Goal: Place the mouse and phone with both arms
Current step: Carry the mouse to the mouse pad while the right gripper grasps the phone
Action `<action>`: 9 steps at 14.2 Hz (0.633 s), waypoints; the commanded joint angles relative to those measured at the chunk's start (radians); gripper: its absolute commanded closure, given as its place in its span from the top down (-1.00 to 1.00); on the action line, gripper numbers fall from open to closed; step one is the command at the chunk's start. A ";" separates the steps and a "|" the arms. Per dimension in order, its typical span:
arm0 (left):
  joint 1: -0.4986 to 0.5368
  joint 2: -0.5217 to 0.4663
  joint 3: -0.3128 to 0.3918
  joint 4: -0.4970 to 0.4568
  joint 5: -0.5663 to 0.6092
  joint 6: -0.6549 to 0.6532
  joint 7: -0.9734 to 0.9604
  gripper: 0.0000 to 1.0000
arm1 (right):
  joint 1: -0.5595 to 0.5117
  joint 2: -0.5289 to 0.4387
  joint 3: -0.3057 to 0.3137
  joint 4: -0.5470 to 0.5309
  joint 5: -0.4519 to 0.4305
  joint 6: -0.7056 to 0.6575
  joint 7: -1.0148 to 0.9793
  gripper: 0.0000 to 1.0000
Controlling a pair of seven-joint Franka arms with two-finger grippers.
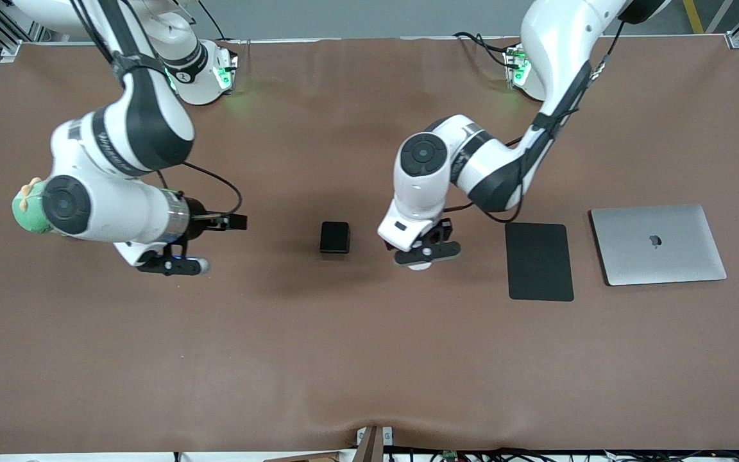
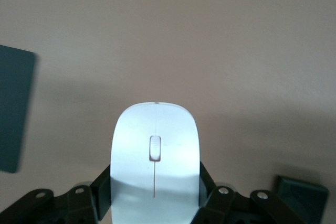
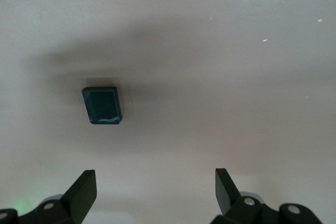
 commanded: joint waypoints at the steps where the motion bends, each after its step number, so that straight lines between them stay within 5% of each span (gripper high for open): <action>1: 0.075 -0.073 -0.006 -0.038 -0.019 -0.059 0.026 -1.00 | 0.060 0.039 -0.008 0.010 0.013 0.037 0.050 1.00; 9: 0.321 -0.191 -0.032 -0.180 -0.053 -0.084 0.351 -1.00 | 0.192 0.114 -0.011 -0.082 0.002 0.270 0.093 1.00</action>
